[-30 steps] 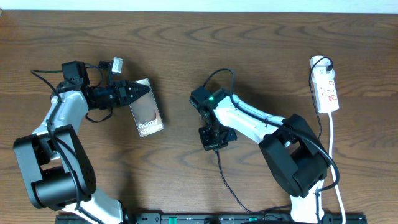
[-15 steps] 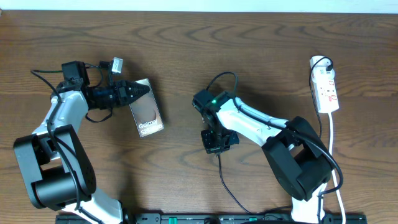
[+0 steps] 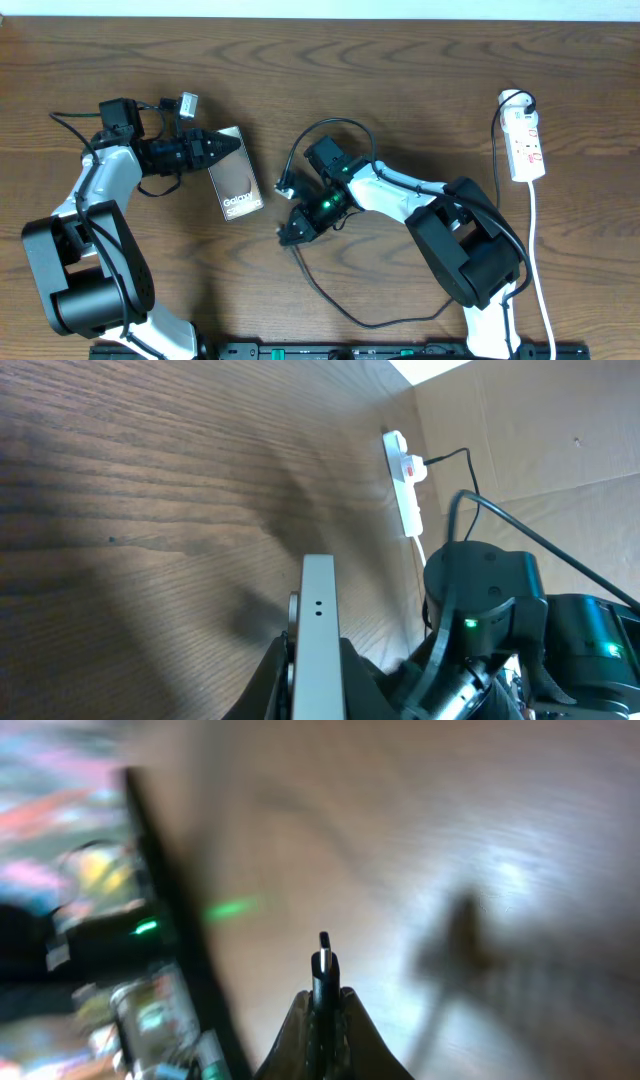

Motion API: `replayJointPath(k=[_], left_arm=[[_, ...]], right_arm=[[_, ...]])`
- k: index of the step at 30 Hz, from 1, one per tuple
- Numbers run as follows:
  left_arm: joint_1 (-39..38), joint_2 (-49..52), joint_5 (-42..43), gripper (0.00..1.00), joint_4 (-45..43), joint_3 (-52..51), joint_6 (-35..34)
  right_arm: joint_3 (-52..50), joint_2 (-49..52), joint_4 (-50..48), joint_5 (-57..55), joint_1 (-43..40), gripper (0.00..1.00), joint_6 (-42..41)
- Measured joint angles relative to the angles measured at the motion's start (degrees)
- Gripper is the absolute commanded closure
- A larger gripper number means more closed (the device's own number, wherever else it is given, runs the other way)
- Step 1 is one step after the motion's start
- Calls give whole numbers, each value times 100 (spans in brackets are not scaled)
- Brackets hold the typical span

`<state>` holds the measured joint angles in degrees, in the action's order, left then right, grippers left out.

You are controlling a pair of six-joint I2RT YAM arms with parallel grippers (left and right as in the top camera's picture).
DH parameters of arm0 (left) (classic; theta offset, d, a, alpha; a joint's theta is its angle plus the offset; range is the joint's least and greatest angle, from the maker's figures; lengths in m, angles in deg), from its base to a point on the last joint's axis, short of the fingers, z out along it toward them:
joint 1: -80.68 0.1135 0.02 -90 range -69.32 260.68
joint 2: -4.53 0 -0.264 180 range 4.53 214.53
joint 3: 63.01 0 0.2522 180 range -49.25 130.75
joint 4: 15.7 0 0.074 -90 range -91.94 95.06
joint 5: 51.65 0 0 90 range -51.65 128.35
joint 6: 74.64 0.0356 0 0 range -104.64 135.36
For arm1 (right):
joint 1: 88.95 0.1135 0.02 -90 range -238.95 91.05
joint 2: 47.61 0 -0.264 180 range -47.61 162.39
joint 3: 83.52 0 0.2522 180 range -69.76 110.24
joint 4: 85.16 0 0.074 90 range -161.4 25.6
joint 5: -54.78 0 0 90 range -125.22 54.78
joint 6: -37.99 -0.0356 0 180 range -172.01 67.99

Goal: Plug charger to phone and switch on socket

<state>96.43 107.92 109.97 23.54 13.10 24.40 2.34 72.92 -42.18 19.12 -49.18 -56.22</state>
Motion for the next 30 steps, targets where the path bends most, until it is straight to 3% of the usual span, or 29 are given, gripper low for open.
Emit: replayJointPath(k=[7,12,21,30], left_arm=[[0,0,0,93,0,0,0],[0,0,0,93,0,0,0],[0,0,323,93,-468,0,-17],[0,0,557,93,-1080,0,-450]], right_arm=[[0,0,-81,1104,0,99,925],[0,0,-186,1368,-22,99,1158],[-9,24,-1115,1823,-337,99,1040],[-11,616,-2216,3001,-651,99,951]])
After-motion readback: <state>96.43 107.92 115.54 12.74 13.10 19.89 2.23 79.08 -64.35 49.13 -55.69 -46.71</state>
